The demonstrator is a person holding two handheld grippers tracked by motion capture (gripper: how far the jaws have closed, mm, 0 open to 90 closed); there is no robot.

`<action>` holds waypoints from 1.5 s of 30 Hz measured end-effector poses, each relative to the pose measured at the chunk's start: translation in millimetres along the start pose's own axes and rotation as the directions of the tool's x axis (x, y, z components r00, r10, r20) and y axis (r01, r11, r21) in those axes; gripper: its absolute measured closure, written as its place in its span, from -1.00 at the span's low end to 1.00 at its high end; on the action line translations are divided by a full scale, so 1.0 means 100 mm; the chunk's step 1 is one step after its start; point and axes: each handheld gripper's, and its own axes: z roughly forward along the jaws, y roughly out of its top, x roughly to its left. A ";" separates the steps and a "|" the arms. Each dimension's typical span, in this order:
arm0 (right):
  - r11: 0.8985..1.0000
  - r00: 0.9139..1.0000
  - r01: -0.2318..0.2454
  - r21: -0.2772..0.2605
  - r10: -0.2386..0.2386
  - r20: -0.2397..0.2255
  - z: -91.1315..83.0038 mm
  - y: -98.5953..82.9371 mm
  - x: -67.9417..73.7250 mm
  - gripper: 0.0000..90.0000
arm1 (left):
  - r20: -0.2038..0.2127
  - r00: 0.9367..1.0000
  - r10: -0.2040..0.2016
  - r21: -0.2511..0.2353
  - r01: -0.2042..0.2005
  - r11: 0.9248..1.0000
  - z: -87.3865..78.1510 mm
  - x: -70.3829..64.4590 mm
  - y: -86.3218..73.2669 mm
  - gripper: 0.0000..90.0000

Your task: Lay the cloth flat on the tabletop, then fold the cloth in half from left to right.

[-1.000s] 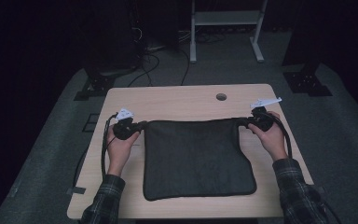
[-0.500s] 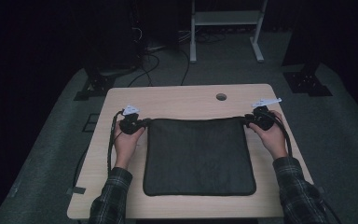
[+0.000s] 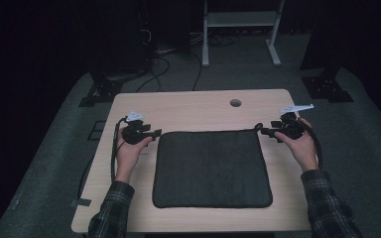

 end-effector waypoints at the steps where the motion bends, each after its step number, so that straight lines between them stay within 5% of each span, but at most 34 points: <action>1: 1.000 1.000 -0.001 0.010 0.001 -0.006 -0.01 -0.01 0.01 -0.27 | 0.005 1.000 0.006 0.020 -0.006 1.000 -0.02 -0.01 -0.01 -0.15; 8: 1.000 1.000 0.008 -0.018 -0.009 -0.019 -0.09 -0.10 0.12 -0.24 | 0.006 1.000 -0.016 0.024 0.016 1.000 -0.19 -0.09 -0.12 -0.16; 13: 1.000 1.000 0.013 -0.023 -0.013 0.019 -0.16 -0.20 0.20 -0.26 | 0.000 0.999 -0.040 0.027 0.040 0.999 -0.29 -0.13 -0.23 -0.21; 17: 1.000 1.000 -0.010 -0.020 0.011 0.022 -0.21 -0.27 0.23 -0.27 | 0.002 1.000 -0.029 0.044 0.029 0.999 -0.34 -0.18 -0.31 -0.25; 25: 1.000 0.998 0.017 -0.006 -0.017 0.052 -0.32 -0.45 0.30 -0.26 | 0.005 1.000 -0.019 0.071 0.018 0.997 -0.40 -0.29 -0.47 -0.28; 45: 0.996 0.994 0.050 0.068 -0.056 0.090 -0.40 -0.82 0.36 -0.28 | 0.004 1.000 0.018 0.135 -0.018 0.991 -0.28 -0.51 -0.69 -0.32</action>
